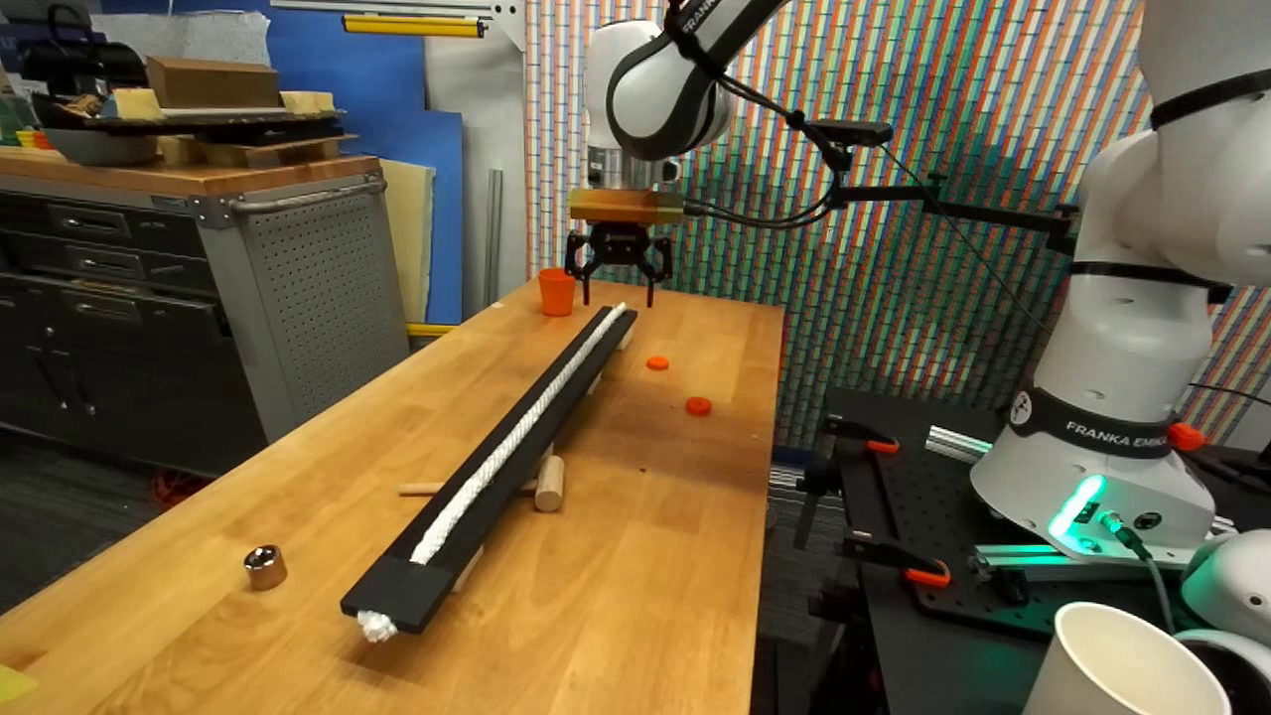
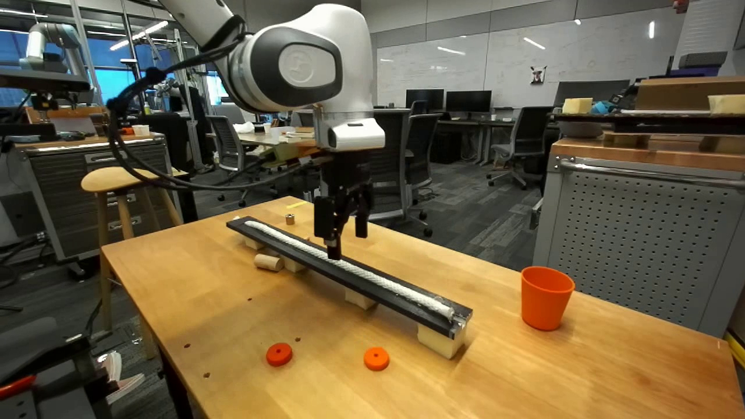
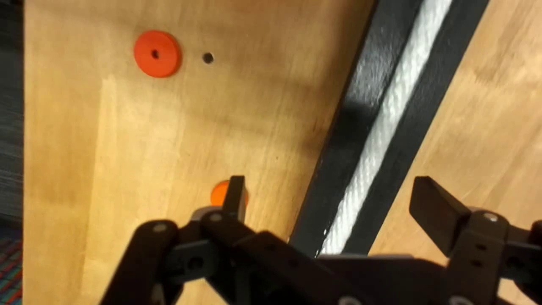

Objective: Straighten the white string on the center of the black board

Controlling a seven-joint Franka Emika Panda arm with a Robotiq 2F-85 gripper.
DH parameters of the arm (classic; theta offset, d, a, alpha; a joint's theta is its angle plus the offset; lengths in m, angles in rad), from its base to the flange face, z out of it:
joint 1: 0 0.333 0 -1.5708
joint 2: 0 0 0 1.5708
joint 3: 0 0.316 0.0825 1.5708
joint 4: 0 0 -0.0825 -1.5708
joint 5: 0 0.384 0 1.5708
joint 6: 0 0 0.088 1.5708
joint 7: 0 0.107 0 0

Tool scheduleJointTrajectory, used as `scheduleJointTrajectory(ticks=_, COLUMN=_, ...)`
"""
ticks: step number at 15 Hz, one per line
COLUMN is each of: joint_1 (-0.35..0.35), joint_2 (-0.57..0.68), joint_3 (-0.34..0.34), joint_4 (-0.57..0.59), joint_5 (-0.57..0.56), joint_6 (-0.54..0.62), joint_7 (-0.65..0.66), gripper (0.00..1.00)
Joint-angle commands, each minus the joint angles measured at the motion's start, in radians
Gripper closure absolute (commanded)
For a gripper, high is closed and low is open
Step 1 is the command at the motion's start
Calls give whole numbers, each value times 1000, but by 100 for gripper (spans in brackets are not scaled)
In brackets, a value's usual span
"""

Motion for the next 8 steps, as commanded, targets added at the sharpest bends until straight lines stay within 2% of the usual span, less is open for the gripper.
scheduleJointTrajectory(ticks=1, joint_1=-10, joint_2=-183, joint_3=57, joint_4=-149, joint_5=18, joint_6=-56, joint_7=-166, gripper=0)
scheduleJointTrajectory(ticks=2, joint_1=-10, joint_2=-73, joint_3=42, joint_4=-64, joint_5=-1, joint_6=-27, joint_7=-75, gripper=0)
scheduleJointTrajectory(ticks=5, joint_1=-14, joint_2=-147, joint_3=65, joint_4=-125, joint_5=1, joint_6=-46, joint_7=-124, gripper=0)
scheduleJointTrajectory(ticks=8, joint_1=-16, joint_2=-157, joint_3=65, joint_4=-135, joint_5=1, joint_6=-47, joint_7=-137, gripper=0)
